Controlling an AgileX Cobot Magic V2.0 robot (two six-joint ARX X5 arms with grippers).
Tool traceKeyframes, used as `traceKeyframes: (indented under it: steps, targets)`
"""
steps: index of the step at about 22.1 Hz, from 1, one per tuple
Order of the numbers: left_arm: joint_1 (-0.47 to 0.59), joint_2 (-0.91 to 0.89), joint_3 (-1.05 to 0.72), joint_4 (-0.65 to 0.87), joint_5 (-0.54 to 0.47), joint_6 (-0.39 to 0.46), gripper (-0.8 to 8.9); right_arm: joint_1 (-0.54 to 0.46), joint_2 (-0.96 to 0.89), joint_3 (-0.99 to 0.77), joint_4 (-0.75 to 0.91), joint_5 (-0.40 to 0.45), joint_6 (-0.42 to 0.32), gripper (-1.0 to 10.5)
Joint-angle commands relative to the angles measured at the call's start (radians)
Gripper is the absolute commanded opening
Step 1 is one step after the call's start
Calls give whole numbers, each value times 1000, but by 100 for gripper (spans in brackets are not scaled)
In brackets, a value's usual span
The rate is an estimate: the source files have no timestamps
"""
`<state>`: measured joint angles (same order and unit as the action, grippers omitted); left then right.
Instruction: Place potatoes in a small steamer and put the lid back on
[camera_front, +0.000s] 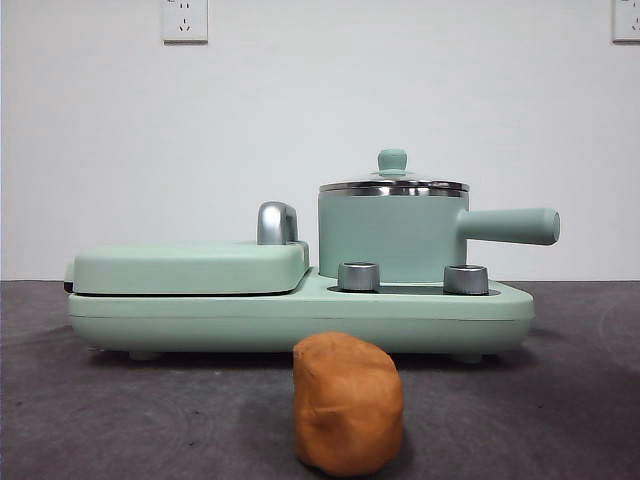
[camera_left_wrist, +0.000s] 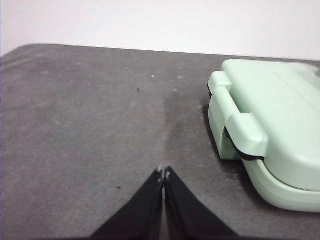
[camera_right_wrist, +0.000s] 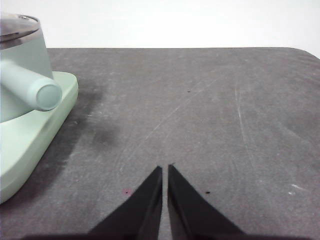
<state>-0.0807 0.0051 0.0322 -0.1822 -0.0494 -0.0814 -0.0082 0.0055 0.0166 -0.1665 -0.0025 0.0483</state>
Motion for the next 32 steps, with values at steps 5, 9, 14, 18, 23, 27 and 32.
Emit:
traceKeyframes:
  steps: [5, 9, 14, 18, 23, 27, 32]
  targets:
    - [2, 7, -19, -10, -1, -85, 6, -2, -2, -5, 9, -39, 101, 16]
    - [2, 41, -19, -10, 5, -142, 6, -2, -2, -5, 9, -70, 182, 16]
    - [2, 58, -19, 4, 11, -245, 6, -2, -2, -3, 10, -106, 287, 15]
    - [1, 58, -13, 16, 89, -255, 6, 0, -2, 27, -16, -166, 336, 15]
    - [-12, 60, 26, 27, 154, -338, 6, 0, -1, 119, -92, -167, 394, 15]
    - [-37, 69, 79, 14, 181, -382, 8, 0, 13, 213, -150, -201, 439, 15]
    - [-69, 144, 172, -6, 267, -380, 8, 0, 88, 364, -291, -228, 427, 15]
